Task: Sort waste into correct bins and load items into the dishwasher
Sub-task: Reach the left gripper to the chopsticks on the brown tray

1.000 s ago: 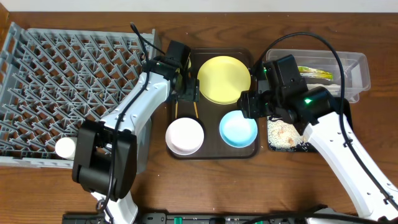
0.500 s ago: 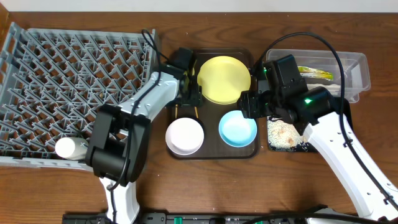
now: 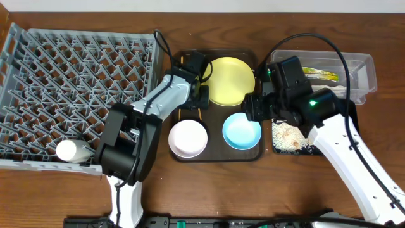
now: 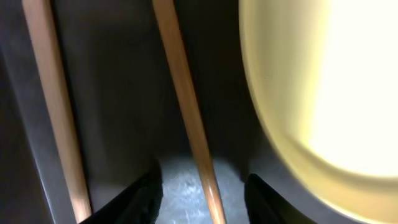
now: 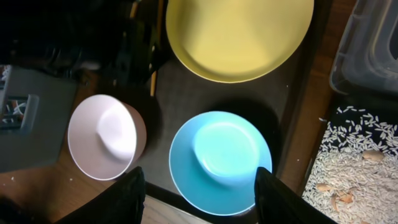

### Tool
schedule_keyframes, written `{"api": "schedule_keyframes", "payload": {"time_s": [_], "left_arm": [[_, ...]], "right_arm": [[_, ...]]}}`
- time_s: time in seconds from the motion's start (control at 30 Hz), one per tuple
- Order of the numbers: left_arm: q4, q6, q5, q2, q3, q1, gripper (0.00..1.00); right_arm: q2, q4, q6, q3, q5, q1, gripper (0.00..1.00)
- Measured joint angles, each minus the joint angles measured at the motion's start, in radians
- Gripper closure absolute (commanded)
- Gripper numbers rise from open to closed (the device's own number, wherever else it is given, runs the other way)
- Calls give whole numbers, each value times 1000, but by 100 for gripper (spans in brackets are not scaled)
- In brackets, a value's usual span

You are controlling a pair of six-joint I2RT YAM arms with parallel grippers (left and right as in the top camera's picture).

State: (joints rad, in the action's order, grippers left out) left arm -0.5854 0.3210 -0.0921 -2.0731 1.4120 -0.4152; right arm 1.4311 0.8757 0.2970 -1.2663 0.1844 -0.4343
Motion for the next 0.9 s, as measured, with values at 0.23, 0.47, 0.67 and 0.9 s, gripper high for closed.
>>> {"api": "schedule_keyframes", "payload": {"time_s": [0.23,0.47,0.67,0.9], "left_arm": [[6,21,16,-5,4,1,92],[-28,19,13,-3,14,14,93],[-64,11,17,69,14,54,93],[-159,-61,27,328,14,113,92]], "right_arm": [[0,3,0,0,0,-4,46],[0,12,0,0,0,-4,46],[0,14,0,0,0,-4,46],[0,15,2,0,-1,-4,46]]}}
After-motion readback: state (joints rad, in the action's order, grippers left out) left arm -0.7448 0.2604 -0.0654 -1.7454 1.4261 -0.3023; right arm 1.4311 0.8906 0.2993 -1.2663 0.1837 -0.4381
